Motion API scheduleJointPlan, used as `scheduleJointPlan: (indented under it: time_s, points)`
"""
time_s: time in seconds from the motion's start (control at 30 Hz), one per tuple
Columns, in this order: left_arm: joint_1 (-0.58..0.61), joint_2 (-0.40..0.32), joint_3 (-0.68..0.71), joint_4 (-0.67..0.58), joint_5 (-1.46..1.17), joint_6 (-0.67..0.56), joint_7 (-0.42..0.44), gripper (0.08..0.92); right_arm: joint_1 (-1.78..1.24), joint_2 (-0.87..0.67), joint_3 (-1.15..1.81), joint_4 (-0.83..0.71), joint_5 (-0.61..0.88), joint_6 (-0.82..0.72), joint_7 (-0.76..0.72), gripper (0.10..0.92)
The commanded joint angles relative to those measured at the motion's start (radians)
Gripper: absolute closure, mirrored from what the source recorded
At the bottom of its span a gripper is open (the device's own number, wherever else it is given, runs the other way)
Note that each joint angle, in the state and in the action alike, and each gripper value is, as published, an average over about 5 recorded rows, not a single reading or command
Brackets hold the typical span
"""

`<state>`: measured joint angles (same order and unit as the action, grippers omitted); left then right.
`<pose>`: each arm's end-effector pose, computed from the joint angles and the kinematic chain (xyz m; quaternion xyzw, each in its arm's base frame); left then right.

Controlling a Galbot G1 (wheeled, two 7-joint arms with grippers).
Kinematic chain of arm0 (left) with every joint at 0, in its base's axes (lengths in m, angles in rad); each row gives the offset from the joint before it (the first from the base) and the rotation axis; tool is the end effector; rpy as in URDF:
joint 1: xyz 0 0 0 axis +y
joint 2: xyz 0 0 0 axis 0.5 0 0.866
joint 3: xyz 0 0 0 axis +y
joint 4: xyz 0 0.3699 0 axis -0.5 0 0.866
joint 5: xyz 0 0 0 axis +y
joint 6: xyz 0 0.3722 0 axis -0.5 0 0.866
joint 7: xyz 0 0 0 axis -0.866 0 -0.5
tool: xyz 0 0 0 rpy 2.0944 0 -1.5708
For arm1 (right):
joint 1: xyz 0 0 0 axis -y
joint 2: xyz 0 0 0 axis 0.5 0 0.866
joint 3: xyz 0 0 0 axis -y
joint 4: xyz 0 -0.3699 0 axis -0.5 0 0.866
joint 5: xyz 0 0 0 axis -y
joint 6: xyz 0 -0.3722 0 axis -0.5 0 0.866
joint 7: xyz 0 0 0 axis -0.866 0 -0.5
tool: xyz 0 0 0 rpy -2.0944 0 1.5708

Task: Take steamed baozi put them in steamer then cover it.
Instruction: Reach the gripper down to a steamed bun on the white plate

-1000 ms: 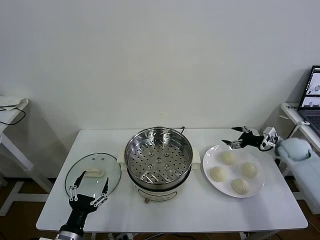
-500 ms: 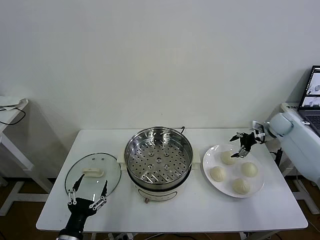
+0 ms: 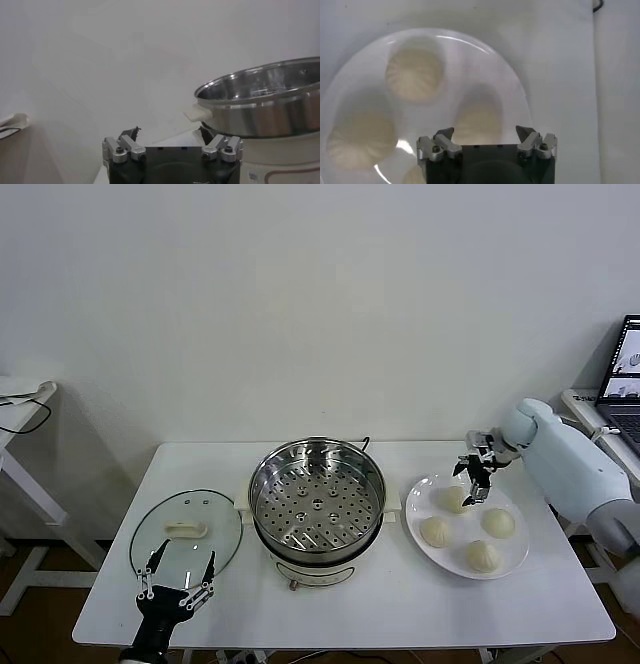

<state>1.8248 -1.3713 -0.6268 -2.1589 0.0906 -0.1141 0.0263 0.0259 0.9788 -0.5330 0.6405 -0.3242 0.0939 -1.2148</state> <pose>0.1116 0.0637 -0.3257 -0.0487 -0.9866 -0.1520 0.0335 0.6345 -0.2122 -0.2202 0.4977 -0.5540 0.5215 0.4164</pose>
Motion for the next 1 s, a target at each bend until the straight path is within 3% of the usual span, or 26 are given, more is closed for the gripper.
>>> scheduleJointPlan:
  time_s: [0.03, 0.47, 0.83, 1.0]
  points:
    - [0.002, 0.000, 0.000, 0.004, 0.000, 0.002, -0.001, 0.177, 0.012, 0.037, -0.029, -0.046, -0.056, 0.011, 0.018, 0.203]
    - [0.001, -0.002, -0.001, 0.011, -0.001, 0.001, -0.003, 0.177, -0.012, 0.040, -0.028, -0.044, -0.056, 0.013, 0.031, 0.206]
    - [-0.002, -0.003, -0.002, 0.012, -0.002, 0.001, -0.006, 0.177, -0.022, 0.030, -0.028, -0.029, -0.044, 0.012, 0.052, 0.328]
    - [-0.004, -0.002, -0.001, 0.005, -0.006, 0.003, -0.007, 0.177, -0.015, -0.022, -0.047, 0.065, -0.018, 0.018, 0.058, 0.356]
